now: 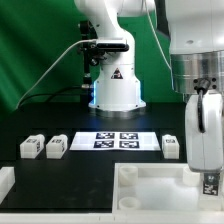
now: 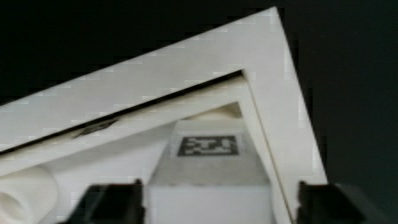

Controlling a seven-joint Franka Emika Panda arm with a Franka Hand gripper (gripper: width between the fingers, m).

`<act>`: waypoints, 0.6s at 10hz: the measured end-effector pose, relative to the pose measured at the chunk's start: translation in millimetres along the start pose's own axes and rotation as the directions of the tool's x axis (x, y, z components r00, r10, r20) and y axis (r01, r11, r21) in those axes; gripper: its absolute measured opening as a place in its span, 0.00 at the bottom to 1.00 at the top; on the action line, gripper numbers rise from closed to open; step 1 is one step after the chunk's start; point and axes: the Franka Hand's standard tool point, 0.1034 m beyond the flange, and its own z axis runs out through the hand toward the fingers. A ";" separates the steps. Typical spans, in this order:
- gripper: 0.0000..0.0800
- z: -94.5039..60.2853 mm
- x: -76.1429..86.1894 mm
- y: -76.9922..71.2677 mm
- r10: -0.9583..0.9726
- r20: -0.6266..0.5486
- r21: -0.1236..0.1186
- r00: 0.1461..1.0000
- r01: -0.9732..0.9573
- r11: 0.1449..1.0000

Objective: Assemble one leg

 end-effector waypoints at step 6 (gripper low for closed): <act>0.81 -11.8 -13.8 19.6 -0.023 0.029 0.019 0.999 0.022 1.000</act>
Offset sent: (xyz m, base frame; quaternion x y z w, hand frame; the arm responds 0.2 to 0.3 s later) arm -0.0224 0.0133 0.0169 0.0169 -0.0280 0.0078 0.9994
